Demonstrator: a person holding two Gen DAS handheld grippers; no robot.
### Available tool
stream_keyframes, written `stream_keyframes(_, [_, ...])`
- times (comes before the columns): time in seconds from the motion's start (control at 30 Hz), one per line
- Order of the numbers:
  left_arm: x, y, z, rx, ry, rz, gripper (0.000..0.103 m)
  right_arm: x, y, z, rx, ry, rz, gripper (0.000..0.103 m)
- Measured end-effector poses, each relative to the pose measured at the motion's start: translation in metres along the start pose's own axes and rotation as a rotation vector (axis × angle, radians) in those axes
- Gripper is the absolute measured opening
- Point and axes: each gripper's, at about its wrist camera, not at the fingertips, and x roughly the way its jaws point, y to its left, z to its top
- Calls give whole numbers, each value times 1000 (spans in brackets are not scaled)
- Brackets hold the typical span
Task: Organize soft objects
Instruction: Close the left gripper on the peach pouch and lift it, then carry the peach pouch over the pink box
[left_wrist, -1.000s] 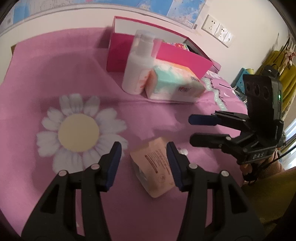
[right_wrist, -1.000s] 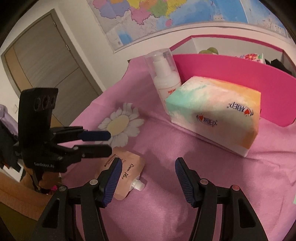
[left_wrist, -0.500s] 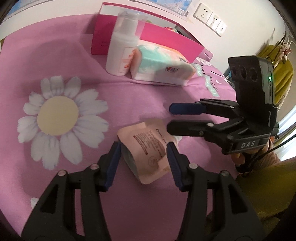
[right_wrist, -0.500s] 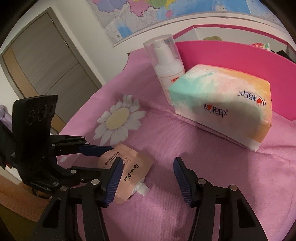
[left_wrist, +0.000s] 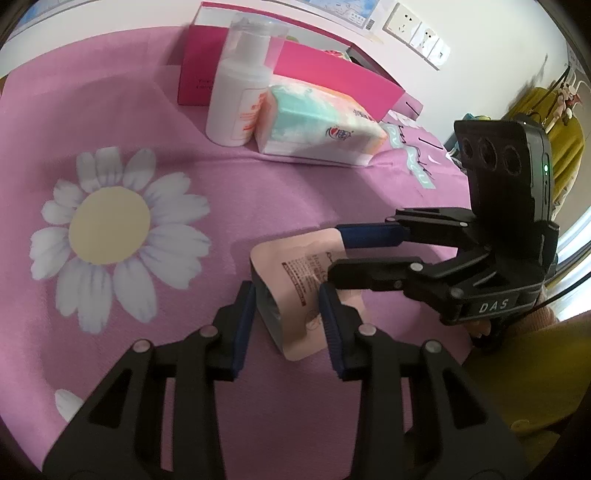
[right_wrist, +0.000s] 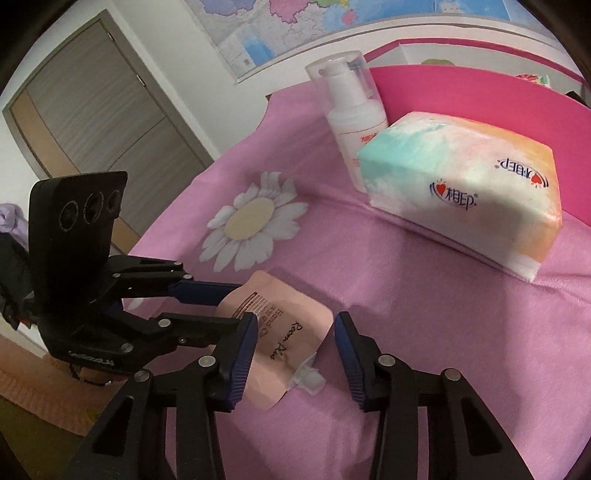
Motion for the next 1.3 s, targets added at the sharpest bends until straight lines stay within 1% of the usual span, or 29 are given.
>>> stream_keyframes(0.07, [0, 1, 1, -12, 5, -4, 38, 1, -1, -1, 5, -1, -2, 41])
stream_keyframes(0.17, [-1, 1, -2, 0, 6, 6, 38, 0, -2, -2, 19, -3, 11, 40])
stream_keyframes(0.23, [-1, -1, -4, 5, 12, -2, 38, -1, -3, -3, 20, -4, 14, 40])
stream_keyframes(0.3, [1, -2, -3, 6, 14, -19, 31, 0, -3, -4, 20, -7, 17, 40])
stream_keyframes(0.4, [2, -5, -2, 11, 9, -8, 30, 3, -2, -4, 17, -8, 11, 35])
stream_keyframes(0.47, [2, -5, -1, 14, 8, -9, 28, 4, -2, -4, 18, -11, -3, 28])
stream_keyframes(0.63, [4, -5, 6, 7, 1, -11, 28, -1, -6, -7, 23, -27, -17, 21])
stream_keyframes(1.07, [-1, -27, 44, 92, -60, 7, 28, -40, -13, 3, 24, -136, -90, 21])
stream_keyframes(1.3, [-4, -41, 66, 144, -91, 30, 28, -59, -18, 10, 24, -188, -125, 21])
